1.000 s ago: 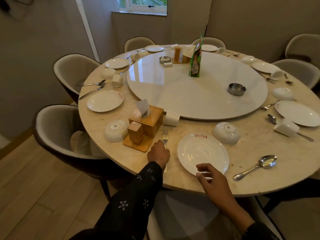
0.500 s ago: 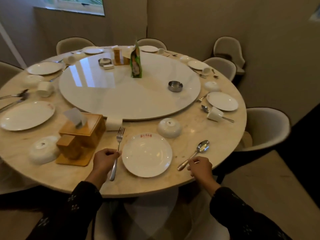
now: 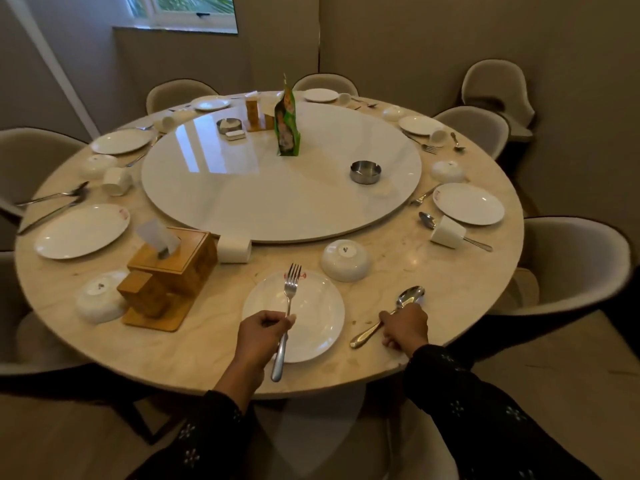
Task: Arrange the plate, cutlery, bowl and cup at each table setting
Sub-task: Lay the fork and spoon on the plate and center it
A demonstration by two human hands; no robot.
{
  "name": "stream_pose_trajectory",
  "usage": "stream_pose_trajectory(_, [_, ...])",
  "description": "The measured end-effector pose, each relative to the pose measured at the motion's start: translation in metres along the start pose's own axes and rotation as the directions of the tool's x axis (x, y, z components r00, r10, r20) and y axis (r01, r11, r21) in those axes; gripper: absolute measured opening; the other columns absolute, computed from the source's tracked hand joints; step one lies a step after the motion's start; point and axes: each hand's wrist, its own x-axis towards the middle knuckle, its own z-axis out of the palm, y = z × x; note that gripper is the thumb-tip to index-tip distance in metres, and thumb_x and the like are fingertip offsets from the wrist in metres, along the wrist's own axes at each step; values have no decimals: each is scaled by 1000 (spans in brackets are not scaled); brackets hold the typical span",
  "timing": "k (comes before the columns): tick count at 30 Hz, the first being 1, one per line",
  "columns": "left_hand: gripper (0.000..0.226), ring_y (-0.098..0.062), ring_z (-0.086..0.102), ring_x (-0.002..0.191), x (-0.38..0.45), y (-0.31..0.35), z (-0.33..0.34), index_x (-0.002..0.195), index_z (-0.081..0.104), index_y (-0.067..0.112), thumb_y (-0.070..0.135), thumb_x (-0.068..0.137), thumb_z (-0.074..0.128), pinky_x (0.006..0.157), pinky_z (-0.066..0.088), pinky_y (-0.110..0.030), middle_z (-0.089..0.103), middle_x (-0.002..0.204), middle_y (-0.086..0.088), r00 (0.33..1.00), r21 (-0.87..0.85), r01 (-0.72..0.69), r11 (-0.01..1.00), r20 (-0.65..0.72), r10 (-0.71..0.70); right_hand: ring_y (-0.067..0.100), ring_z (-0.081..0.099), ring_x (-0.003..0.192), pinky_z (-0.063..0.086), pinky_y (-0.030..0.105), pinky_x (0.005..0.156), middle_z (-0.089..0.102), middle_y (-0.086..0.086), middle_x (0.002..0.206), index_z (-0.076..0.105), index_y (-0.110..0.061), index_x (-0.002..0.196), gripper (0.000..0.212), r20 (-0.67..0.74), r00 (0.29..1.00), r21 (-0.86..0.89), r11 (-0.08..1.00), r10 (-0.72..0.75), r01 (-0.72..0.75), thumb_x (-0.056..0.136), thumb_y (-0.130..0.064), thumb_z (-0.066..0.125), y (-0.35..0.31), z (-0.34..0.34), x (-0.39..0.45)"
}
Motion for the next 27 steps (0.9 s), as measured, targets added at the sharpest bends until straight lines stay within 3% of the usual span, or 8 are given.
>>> stream_pose_trajectory(4, [13,-19,59,75,-1,-2,-6,88,70,9,20,83,75,65,48,-29,68,82,-6,999,-6,7,1000,-39,-7,29,62,44,48,28,43,67,20,55,62,1,60,23,56,998,58,998,-5,2,78,-13,66,3,-5,7])
stream_pose_trajectory(7, [10,-20,63,81,2,-3,-13,86,71,11,20,82,75,69,51,-30,69,86,-5,994,-23,17,1000,-112,-20,19,53,40,43,26,43,63,12,51,65,2,70,22,154,986,91,995,-60,46,84,-15,67,6,-10,6])
stream_pose_trajectory(13, [9,-18,65,83,5,0,-21,83,73,9,16,80,77,76,50,-29,71,84,-5,989,12,8,1000,-146,-6,16,56,55,46,27,50,62,11,66,69,4,84,20,350,907,204,964,-236,172,89,-16,67,-27,0,-27])
stream_pose_trajectory(19, [8,-14,66,82,9,-1,-12,79,75,8,15,78,79,74,53,-26,72,81,-3,993,145,9,989,-121,9,13,62,50,49,20,45,64,8,64,68,0,81,16,539,825,22,981,-173,191,88,-15,68,-57,47,-69])
stream_pose_trajectory(22, [8,-14,66,81,11,-4,-9,76,74,11,17,78,79,71,54,-28,72,80,-2,997,217,16,976,-82,2,14,61,50,54,23,50,63,9,63,67,1,86,18,537,836,-39,986,-117,163,89,-16,67,-60,66,-74])
stream_pose_trajectory(27, [8,-16,65,78,16,-8,-11,75,72,13,16,82,75,54,50,-23,70,84,-5,999,280,37,959,-27,-31,11,58,45,48,19,44,63,7,60,67,1,87,17,487,871,-108,987,-54,122,90,-16,66,-60,77,-76])
